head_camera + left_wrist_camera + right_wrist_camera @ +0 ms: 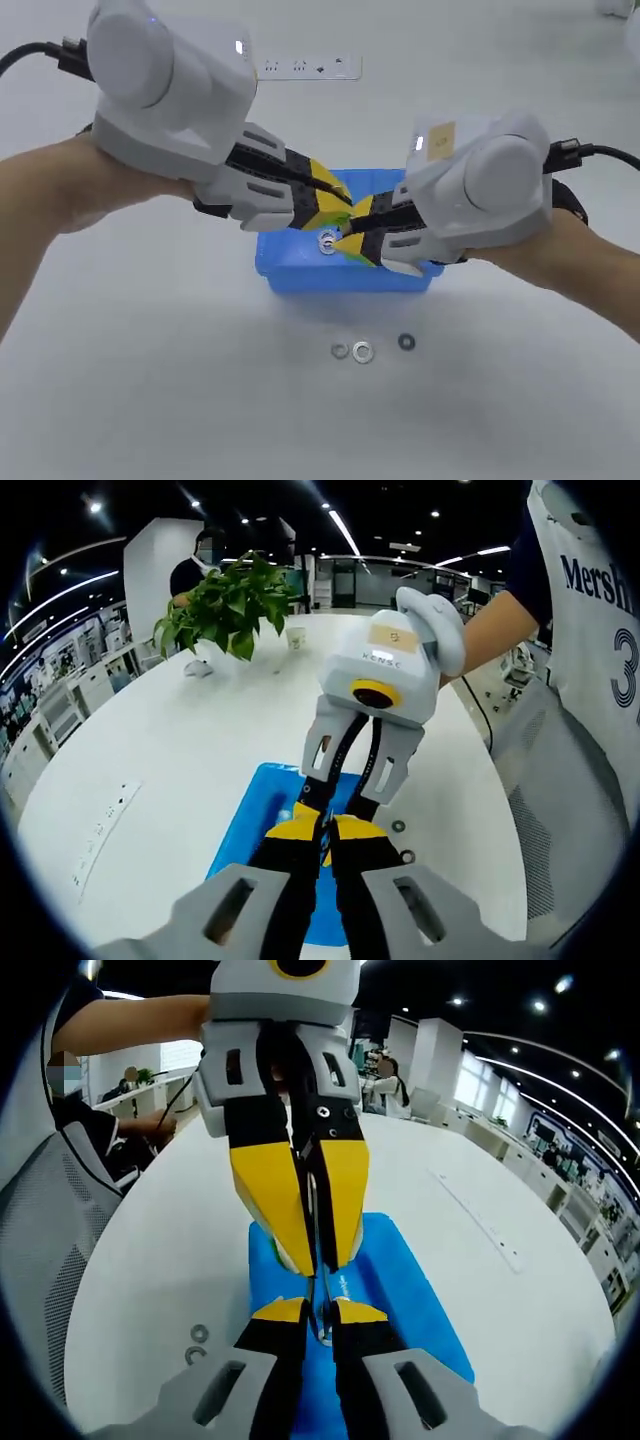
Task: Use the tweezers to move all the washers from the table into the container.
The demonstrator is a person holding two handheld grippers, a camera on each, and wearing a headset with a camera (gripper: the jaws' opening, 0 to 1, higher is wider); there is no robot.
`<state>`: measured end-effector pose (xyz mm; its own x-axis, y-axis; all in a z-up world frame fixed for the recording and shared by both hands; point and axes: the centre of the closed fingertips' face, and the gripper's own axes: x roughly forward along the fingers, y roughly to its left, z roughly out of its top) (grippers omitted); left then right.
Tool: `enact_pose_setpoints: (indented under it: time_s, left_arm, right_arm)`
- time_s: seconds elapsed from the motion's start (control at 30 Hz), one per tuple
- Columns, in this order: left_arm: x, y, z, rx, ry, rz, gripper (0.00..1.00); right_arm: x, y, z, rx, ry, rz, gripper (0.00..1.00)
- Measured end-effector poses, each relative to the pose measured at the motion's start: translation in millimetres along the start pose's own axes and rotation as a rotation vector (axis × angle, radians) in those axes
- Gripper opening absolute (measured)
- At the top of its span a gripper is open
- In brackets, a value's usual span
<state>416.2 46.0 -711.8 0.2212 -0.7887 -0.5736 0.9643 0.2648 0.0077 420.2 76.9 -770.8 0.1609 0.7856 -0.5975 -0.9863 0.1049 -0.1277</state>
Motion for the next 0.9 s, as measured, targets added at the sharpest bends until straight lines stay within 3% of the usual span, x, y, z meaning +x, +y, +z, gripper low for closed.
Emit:
enact_pose_setpoints:
  time_s: [0.47,0.53,0.9]
  left_arm:
    - [7.4,-2.1,-4.5,-0.01,0.025,-0.001,0.07]
    - [7.8,-2.0,-4.4,-0.032,0.023,0.0,0.07]
    - [4.8,-5.6,-2.8,-0.001,0.031,0.01,0.07]
  right_arm:
    - [2.2,-0.2,-10.2,0.002,0.036,0.002,0.11]
    - [2.0,-0.3,-10.7,0.003,0.038,0.001,0.11]
    - [-2.3,-0.7,-9.8,0.003,0.048,-0.008,0.12]
